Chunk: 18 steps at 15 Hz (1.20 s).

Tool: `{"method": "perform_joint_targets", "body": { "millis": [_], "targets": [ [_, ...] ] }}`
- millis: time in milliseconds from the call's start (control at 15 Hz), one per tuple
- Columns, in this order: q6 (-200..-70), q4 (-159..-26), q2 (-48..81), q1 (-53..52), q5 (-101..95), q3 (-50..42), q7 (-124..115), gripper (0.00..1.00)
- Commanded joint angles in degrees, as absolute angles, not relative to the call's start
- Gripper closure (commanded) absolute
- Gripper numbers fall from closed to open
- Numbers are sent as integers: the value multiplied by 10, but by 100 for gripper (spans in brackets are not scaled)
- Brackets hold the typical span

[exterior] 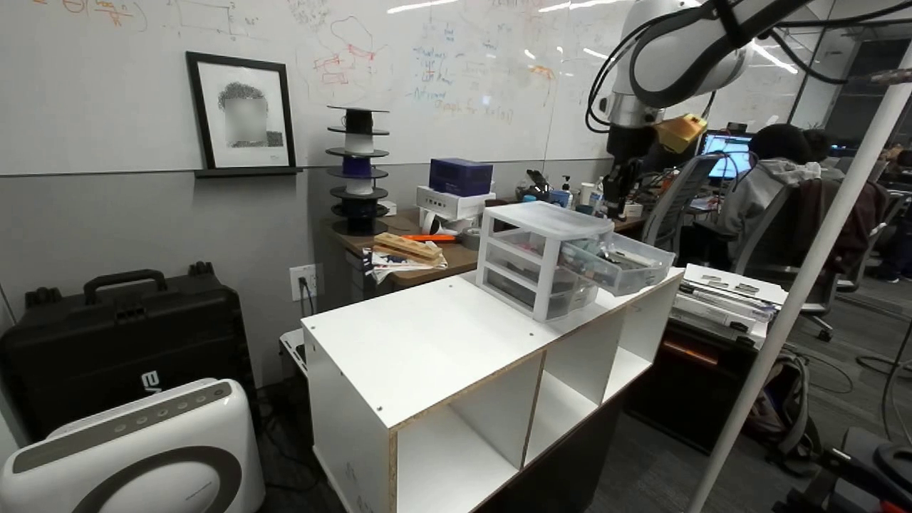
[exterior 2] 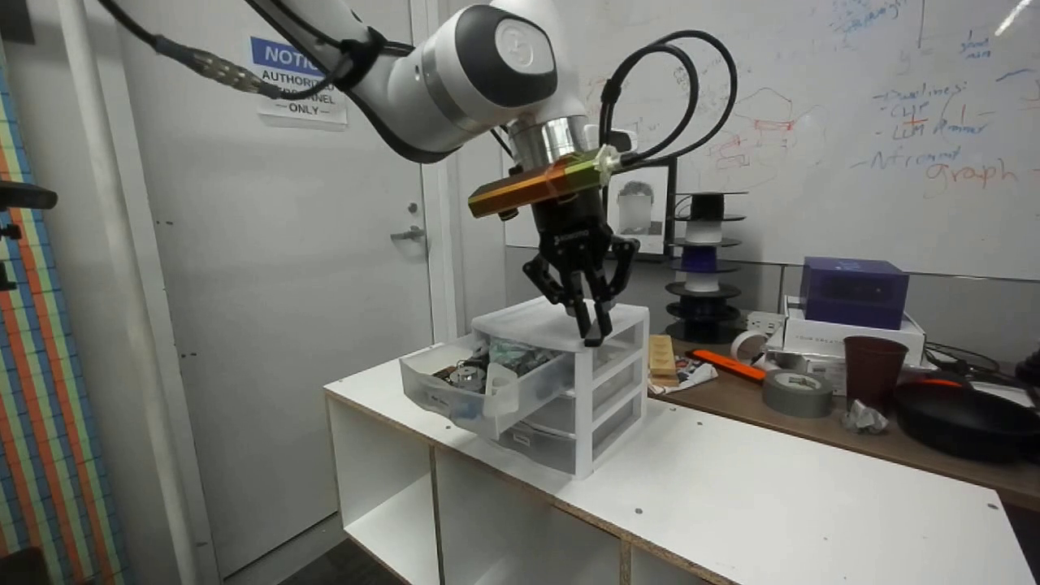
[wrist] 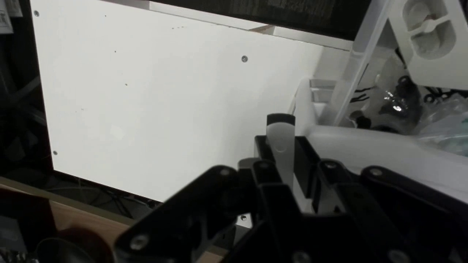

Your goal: Pick up the object on the table, put in the drawer then close the drawer.

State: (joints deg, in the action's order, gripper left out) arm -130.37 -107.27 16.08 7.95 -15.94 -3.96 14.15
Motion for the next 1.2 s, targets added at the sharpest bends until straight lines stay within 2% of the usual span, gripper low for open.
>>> {"method": "perform_joint_targets", "body": {
  "millis": [0,533,800,1133],
  "targets": [
    [-1365,-1214,50,69,-163,-46,112,87],
    [-1390,-1467,-145,26,-108,-24,149,87],
    [-1433,-1517,-182,-23,-12,-17,150,87],
    [-1455,-1518,-200,-46,30,-21,142,87]
  ]
}}
